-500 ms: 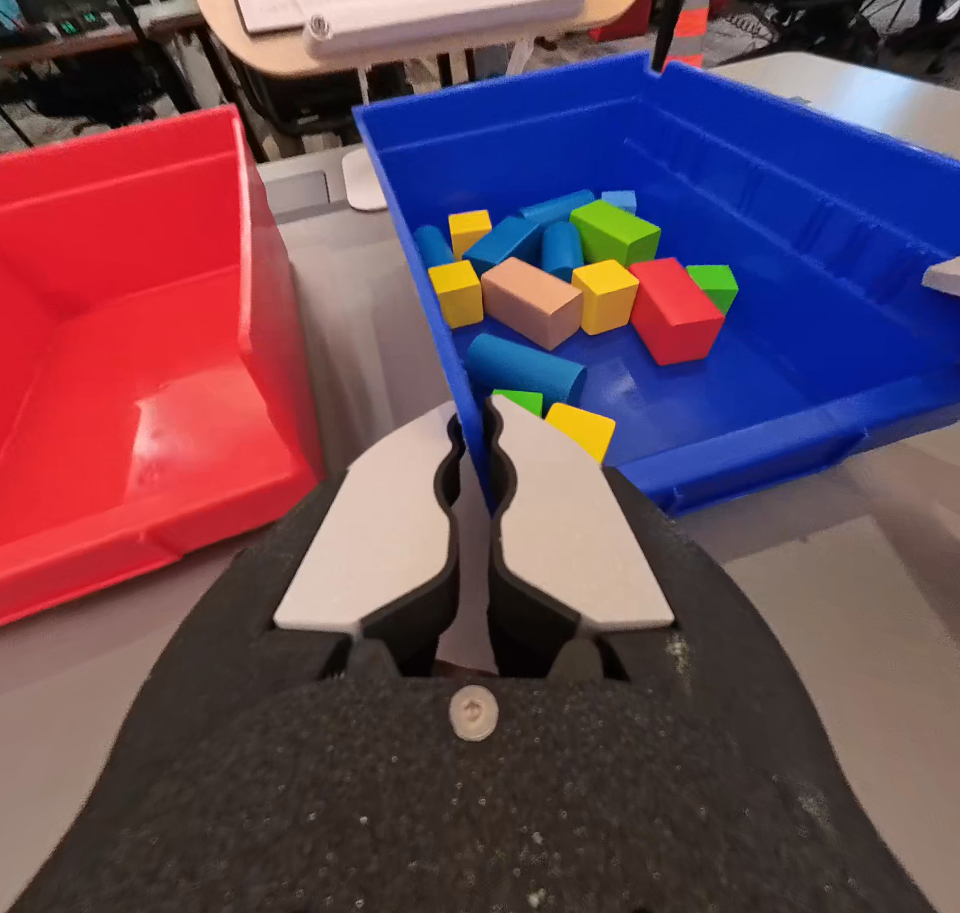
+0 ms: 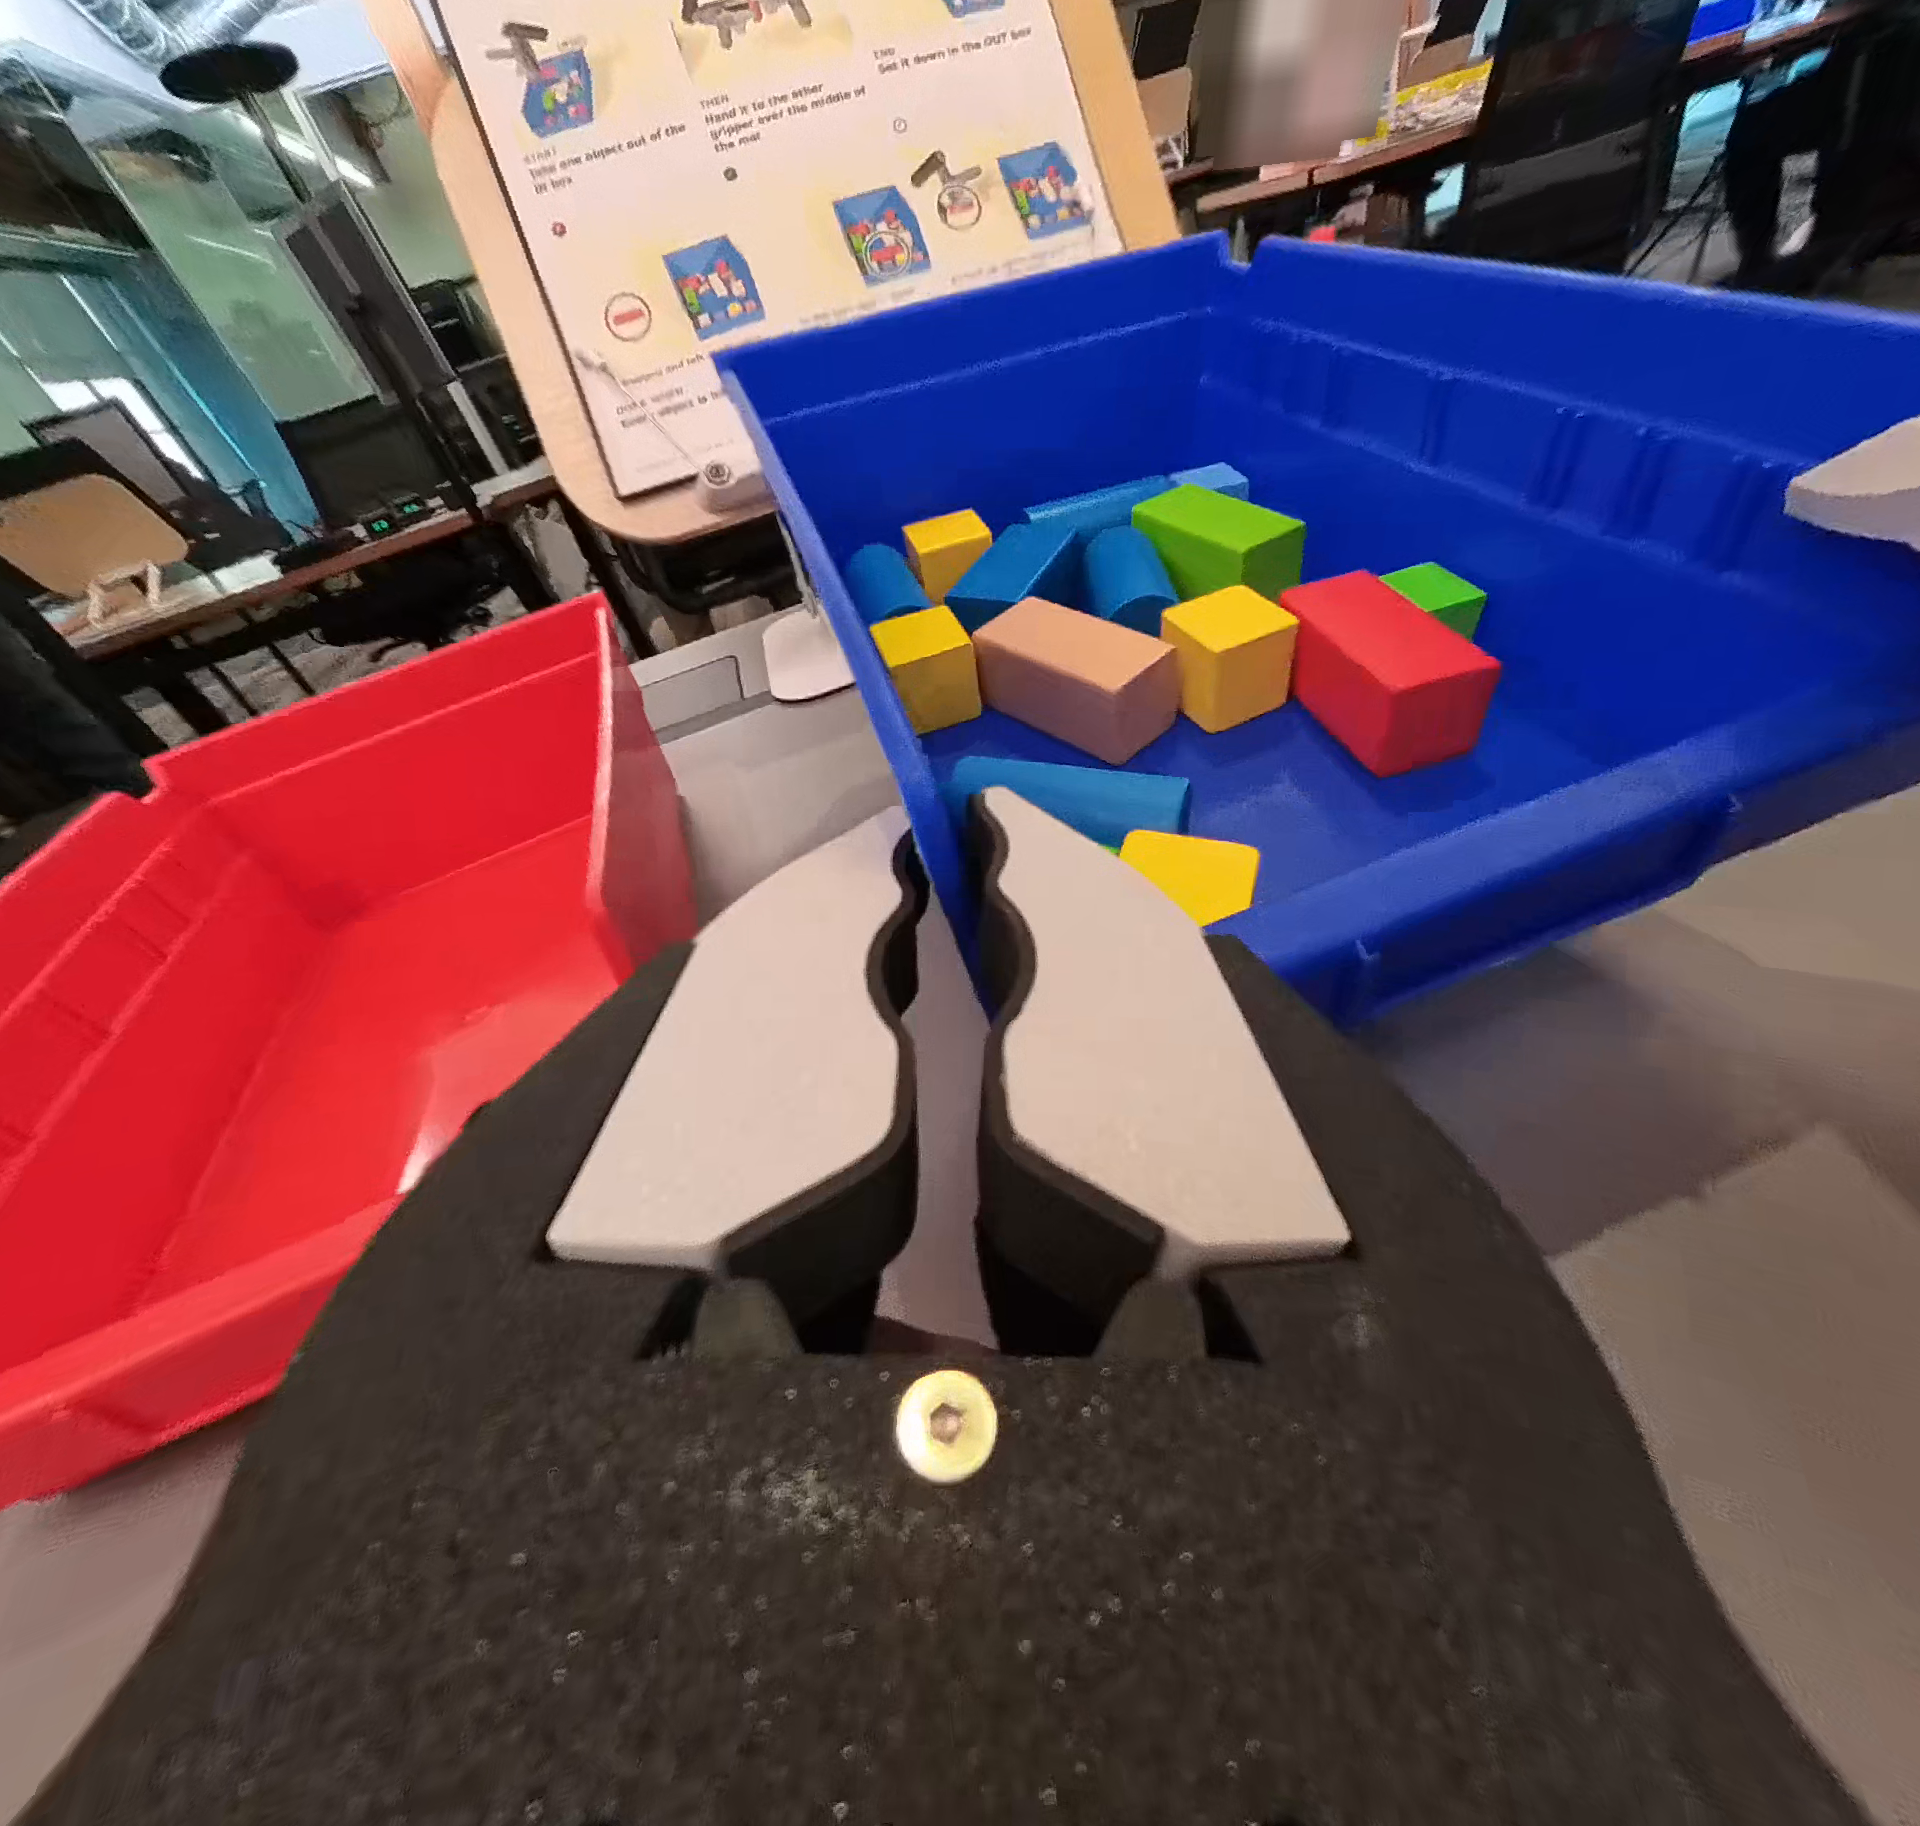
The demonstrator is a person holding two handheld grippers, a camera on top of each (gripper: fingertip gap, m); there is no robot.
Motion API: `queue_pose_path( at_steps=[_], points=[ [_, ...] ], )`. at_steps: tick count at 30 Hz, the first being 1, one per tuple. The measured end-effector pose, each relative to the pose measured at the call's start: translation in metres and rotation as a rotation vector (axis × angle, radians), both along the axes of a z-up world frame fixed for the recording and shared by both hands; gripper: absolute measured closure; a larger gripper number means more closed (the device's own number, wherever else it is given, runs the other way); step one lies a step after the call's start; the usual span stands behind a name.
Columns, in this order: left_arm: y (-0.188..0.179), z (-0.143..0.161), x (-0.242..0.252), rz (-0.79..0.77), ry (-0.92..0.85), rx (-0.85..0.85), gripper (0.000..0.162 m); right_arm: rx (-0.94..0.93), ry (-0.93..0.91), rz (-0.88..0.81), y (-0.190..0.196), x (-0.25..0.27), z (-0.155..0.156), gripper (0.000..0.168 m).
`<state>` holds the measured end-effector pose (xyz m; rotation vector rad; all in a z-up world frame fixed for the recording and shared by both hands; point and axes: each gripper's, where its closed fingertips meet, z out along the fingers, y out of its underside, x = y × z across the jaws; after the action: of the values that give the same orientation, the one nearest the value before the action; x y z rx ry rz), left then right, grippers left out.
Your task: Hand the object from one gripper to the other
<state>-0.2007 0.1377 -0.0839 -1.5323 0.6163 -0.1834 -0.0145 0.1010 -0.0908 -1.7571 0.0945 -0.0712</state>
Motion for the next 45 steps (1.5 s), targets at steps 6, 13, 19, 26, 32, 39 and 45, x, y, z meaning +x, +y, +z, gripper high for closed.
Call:
queue_pose_path(
  at_steps=[6, 13, 19, 26, 32, 39, 45],
  points=[
    [0.013, -0.013, -0.009, 0.017, 0.003, -0.095, 0.157, -0.049, -0.006, 0.022, 0.001, -0.011, -0.009, 0.163],
    [0.018, -0.03, -0.008, 0.031, 0.025, -0.158, 0.156, -0.109, 0.011, 0.029, 0.008, -0.008, -0.022, 0.163],
    [-0.004, -0.036, -0.008, -0.048, -0.004, -0.328, 0.139, -0.16, 0.089, 0.118, 0.007, -0.006, -0.034, 0.16],
    [0.006, -0.02, -0.141, 0.178, -0.163, -0.465, 0.106, -0.121, 0.118, 0.182, -0.018, 0.002, -0.021, 0.13],
    [0.063, -0.013, -0.268, 0.414, -0.129, -0.45, 0.097, -0.042, -0.054, 0.224, -0.025, -0.019, 0.002, 0.129],
    [0.107, -0.056, -0.258, 0.351, -0.098, -0.562, 0.16, -0.051, -0.106, 0.499, -0.042, -0.123, -0.01, 0.13],
    [0.047, -0.029, -0.268, 0.466, -0.069, -0.501, 0.159, -0.208, -0.046, 0.667, -0.046, -0.218, -0.045, 0.125]
  ],
)
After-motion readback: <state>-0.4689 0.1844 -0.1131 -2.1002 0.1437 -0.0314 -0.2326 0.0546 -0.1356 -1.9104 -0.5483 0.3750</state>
